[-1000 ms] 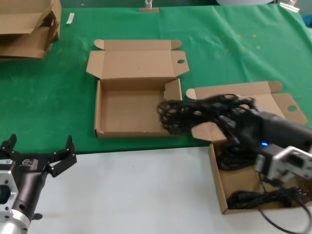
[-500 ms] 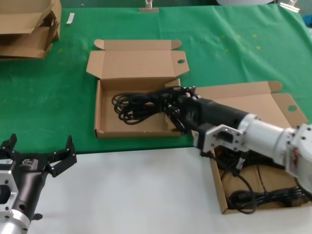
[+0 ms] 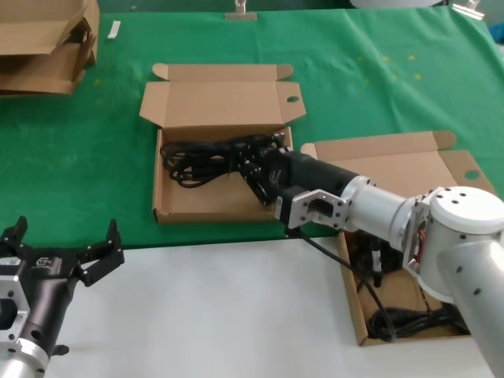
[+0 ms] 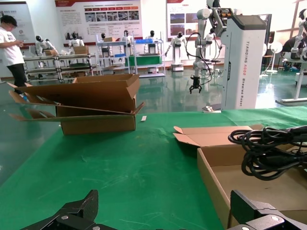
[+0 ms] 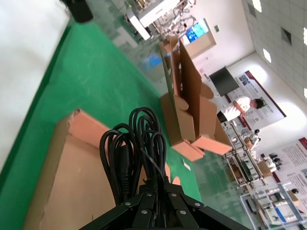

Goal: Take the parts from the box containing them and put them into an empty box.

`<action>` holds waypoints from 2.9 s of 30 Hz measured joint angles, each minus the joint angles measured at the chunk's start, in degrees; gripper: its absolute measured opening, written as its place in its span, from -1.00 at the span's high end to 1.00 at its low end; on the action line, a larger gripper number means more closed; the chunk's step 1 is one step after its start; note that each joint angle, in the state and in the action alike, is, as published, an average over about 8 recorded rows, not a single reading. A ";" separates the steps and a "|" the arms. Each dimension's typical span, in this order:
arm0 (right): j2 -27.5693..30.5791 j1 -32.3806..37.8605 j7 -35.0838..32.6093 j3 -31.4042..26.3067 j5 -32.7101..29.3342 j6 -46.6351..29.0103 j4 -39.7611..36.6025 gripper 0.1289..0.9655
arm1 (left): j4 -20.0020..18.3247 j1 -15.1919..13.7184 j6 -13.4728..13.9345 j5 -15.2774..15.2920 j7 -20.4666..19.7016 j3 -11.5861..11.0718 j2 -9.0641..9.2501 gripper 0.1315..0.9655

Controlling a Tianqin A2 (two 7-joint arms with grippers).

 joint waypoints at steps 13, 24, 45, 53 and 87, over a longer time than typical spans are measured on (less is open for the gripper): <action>-1.27 1.11 -2.20 1.82 0.07 1.37 -2.89 0.93 | 0.00 0.00 0.00 0.00 0.00 0.00 0.00 -1.00; 0.93 -3.48 4.47 -0.53 -2.12 1.48 5.52 0.91 | 0.00 0.00 0.00 0.00 0.00 0.00 0.00 -1.00; 6.59 -9.68 13.80 0.68 -1.90 3.02 19.92 0.36 | 0.00 0.00 0.00 0.00 0.00 0.00 0.00 -1.00; 13.80 -16.89 22.64 2.84 -0.48 5.06 31.11 -0.04 | 0.00 0.00 0.00 0.00 0.00 0.00 0.00 -1.00; 13.87 -31.14 43.32 6.05 1.14 17.40 41.49 -1.00 | 0.00 0.00 0.00 -0.01 0.00 0.00 0.00 -1.00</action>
